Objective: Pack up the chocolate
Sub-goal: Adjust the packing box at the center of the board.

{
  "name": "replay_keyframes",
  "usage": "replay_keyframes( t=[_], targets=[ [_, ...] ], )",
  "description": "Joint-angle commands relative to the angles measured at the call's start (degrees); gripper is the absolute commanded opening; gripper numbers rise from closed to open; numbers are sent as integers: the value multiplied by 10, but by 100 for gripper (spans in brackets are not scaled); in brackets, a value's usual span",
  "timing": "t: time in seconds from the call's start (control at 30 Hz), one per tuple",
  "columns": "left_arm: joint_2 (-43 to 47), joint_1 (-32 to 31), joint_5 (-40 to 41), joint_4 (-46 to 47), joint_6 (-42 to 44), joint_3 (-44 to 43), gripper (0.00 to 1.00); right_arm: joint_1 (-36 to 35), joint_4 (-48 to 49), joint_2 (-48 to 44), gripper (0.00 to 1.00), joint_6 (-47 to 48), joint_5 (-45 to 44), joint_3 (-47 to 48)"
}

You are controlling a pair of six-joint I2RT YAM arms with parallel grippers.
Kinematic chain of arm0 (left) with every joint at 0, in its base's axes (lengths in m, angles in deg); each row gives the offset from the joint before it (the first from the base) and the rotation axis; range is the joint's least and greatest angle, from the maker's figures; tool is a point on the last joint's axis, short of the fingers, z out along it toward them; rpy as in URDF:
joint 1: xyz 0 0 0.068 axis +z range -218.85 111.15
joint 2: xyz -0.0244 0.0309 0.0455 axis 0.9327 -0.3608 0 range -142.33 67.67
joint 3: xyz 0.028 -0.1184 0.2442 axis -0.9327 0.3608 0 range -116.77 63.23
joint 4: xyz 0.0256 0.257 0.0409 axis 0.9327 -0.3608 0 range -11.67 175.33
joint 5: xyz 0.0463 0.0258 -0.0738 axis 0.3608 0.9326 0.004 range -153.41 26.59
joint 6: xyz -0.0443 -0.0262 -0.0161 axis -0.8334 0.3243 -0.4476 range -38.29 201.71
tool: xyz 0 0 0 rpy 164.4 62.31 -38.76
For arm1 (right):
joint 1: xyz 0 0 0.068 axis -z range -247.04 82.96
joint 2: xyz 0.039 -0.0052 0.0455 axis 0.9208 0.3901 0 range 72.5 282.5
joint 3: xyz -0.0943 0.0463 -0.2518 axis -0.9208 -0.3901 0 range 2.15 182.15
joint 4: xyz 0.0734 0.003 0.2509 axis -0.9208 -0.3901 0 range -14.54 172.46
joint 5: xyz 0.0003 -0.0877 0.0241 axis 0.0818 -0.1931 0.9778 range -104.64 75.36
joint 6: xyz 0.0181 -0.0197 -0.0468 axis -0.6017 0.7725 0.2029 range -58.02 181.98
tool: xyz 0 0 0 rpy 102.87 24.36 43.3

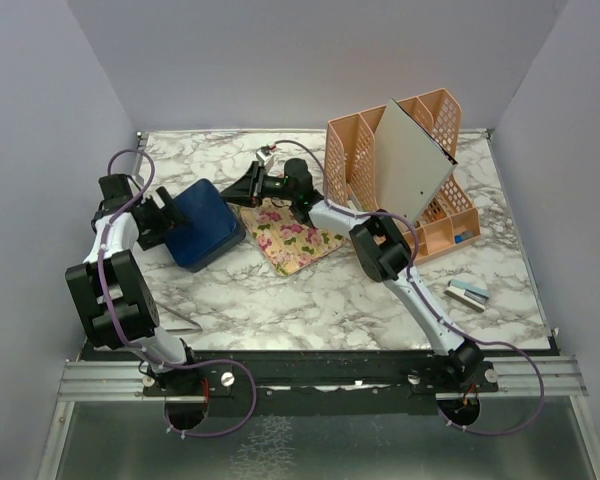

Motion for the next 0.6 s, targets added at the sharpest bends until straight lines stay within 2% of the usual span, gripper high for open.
replay_keyframes(
  t=[0.0, 0.1, 0.23, 0.33, 0.47, 0.5, 0.57],
  targets=[
    [9, -55, -163, 45, -23, 1, 89, -82, 20, -34, 38, -34, 108, -23],
    [15, -60, -166, 48, -29, 1, 89, -85, -75, -33, 39, 52, 115, -15],
    [16, -62, -198, 61, -48, -6, 89, -101, -307, -46, 41, 317, 88, 42],
    [19, -70, -195, 62, -56, -14, 89, -108, -379, -61, 42, 429, 53, 56],
    [17, -79, -195, 64, -62, -11, 89, -107, -360, -63, 42, 412, 59, 53],
    [17, -83, -194, 68, -63, -7, 89, -106, -310, -62, 42, 368, 77, 39],
    [16, -90, -183, 73, -60, 2, 89, -104, -129, -53, 41, 159, 118, -1]
  ],
)
